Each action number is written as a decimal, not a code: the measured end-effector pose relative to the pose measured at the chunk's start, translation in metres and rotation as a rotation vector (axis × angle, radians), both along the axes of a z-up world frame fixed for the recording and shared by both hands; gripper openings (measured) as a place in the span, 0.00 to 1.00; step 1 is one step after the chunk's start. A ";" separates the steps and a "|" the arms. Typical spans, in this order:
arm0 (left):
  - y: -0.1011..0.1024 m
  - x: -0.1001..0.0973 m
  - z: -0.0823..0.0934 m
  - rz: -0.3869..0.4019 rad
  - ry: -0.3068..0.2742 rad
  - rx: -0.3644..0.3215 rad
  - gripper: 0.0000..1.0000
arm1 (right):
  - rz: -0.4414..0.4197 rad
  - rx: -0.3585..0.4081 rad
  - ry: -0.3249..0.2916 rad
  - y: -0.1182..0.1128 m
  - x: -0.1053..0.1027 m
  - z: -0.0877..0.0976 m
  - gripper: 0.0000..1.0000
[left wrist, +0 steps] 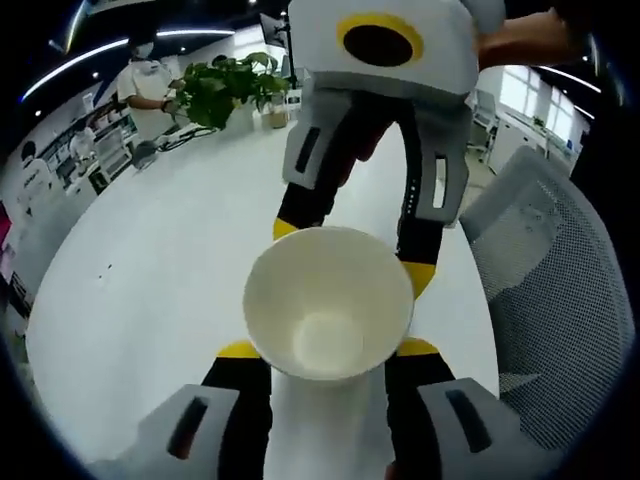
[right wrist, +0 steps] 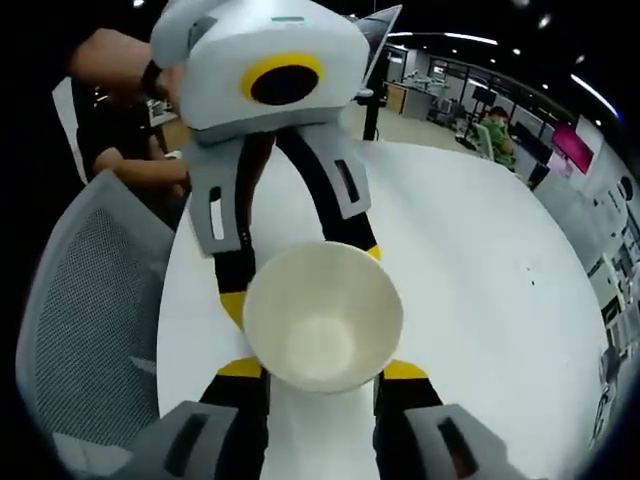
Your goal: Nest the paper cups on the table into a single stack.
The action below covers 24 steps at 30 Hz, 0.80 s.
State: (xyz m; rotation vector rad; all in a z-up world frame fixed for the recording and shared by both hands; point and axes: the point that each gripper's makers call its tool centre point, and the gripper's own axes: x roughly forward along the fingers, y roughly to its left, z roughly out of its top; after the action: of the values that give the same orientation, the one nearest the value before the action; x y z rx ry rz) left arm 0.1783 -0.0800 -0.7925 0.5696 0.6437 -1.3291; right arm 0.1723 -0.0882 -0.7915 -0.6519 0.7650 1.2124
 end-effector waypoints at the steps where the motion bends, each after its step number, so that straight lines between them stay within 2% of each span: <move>1: 0.001 0.007 -0.002 0.002 -0.002 -0.001 0.42 | 0.000 0.001 -0.001 0.000 0.002 0.000 0.39; 6: 0.004 0.030 0.004 0.012 -0.011 -0.006 0.42 | 0.001 0.012 -0.024 0.006 0.033 0.002 0.39; 12: 0.015 0.069 -0.002 0.012 -0.008 0.011 0.42 | -0.009 0.025 -0.013 0.013 0.060 0.000 0.39; 17: 0.019 0.076 -0.001 0.018 0.012 0.015 0.42 | -0.004 0.023 0.005 0.020 0.072 0.000 0.39; 20: 0.020 0.074 0.000 0.014 0.018 0.019 0.42 | 0.007 0.018 0.011 0.021 0.077 -0.001 0.39; 24: 0.020 0.070 -0.001 0.011 0.027 0.026 0.43 | 0.014 0.012 0.019 0.022 0.072 -0.004 0.39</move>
State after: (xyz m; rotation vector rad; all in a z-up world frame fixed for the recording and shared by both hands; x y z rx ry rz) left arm 0.2487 -0.0597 -0.7935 0.5697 0.6859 -1.3219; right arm 0.2448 -0.0659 -0.7959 -0.6377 0.7693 1.2370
